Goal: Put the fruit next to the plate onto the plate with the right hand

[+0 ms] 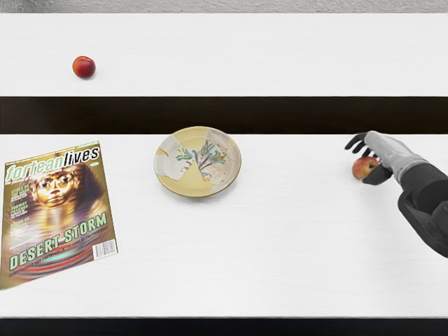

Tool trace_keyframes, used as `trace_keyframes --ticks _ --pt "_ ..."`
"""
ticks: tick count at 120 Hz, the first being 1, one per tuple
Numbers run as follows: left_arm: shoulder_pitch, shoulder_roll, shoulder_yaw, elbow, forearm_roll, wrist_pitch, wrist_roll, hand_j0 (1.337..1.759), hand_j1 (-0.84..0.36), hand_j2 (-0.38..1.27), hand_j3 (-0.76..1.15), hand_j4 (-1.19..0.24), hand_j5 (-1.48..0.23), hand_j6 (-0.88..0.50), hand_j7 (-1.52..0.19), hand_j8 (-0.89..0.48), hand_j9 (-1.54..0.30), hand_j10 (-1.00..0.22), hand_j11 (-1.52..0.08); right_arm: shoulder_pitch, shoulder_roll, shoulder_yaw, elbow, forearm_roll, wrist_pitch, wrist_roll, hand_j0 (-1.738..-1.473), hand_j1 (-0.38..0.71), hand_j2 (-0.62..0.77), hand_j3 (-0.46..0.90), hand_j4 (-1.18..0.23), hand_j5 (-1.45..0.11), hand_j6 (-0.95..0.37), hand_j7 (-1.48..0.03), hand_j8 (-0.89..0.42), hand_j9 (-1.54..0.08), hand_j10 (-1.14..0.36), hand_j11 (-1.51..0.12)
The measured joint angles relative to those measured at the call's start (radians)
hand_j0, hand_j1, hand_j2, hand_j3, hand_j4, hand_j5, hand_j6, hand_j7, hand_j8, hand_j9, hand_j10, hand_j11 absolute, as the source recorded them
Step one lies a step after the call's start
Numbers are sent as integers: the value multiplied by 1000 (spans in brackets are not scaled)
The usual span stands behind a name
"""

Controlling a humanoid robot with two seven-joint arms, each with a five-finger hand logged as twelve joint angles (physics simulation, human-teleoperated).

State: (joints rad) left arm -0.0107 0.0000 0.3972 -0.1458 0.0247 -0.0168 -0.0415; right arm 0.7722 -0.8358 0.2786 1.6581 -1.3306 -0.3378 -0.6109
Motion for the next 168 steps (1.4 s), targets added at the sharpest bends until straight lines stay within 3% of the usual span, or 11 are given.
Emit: trace_keyframes --ticks 37,60,104,137,147,168 --pt "0 0 0 0 0 0 0 1658 69 47 0 -234 -304 -234 -304 -234 -304 -234 -304 -4 1 1 -14 3 -4 0 -1658 48 -60 0 -340 -434 -341 -434 -362 -435 -339 -435" --pt "0 0 0 0 0 0 0 1658 69 47 0 -234 -304 -234 -304 -234 -304 -234 -304 -18 34 -2 -54 0 -4 0 -1658 32 -58 0 -326 -417 -328 -417 -335 -418 -325 -417" --pt "0 0 0 0 0 0 0 1658 69 47 0 -234 -304 -234 -304 -234 -304 -234 -304 -23 64 -1 -108 0 -6 0 -1658 113 -72 0 -393 -505 -395 -504 -394 -505 -392 -505" --pt "0 0 0 0 0 0 0 1658 69 47 0 -234 -304 -234 -304 -234 -304 -234 -304 -28 92 1 -137 0 -8 0 -1656 188 -72 0 -501 -562 -398 -598 -353 -581 -489 -581" --pt "0 0 0 0 0 0 0 1658 69 47 0 -234 -304 -234 -304 -234 -304 -234 -304 -28 98 4 -140 3 -8 0 -1656 234 -80 0 -537 -610 -440 -647 -401 -633 -524 -633" --pt "0 0 0 0 0 0 0 1658 69 47 0 -234 -304 -234 -304 -234 -304 -234 -304 -32 103 7 -144 6 -19 0 -1654 257 23 0 -594 -737 -430 -750 -378 -754 -564 -755"
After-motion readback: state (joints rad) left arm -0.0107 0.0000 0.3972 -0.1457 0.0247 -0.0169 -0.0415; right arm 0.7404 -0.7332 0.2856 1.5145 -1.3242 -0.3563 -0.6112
